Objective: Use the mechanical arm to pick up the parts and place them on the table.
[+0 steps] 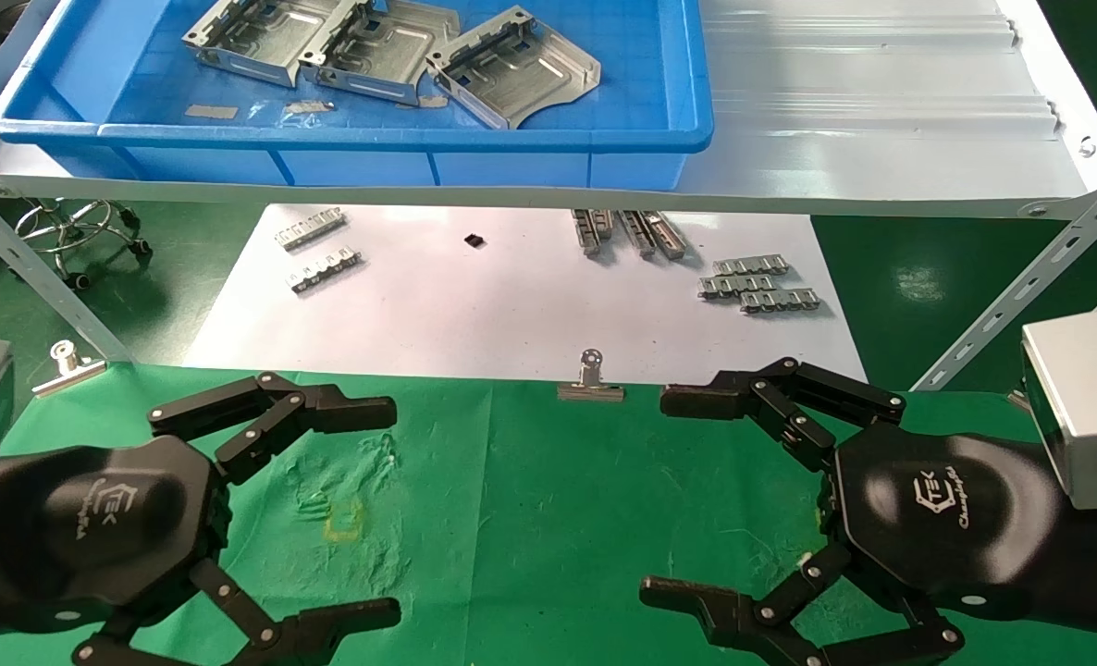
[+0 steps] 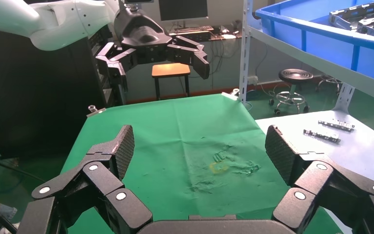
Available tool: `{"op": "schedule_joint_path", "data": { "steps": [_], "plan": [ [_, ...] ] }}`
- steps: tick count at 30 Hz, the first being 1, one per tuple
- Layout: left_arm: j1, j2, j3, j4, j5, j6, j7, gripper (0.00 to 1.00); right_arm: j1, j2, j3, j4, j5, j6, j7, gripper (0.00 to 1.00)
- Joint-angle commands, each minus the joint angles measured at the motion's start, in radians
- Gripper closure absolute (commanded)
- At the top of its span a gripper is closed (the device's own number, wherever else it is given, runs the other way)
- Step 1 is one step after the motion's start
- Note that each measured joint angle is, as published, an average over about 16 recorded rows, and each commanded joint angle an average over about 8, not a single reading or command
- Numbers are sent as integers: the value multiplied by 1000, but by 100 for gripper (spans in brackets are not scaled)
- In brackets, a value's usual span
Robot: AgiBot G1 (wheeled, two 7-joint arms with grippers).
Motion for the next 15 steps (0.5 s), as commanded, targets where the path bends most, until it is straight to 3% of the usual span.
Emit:
{"op": "schedule_joint_path", "data": {
  "steps": [1, 15],
  "plan": [
    [0, 0, 0, 0, 0, 0, 0, 0, 0, 0, 0, 0, 0, 0, 0, 0],
    [0, 0, 0, 0, 0, 0, 0, 0, 0, 0, 0, 0, 0, 0, 0, 0]
  ]
}}
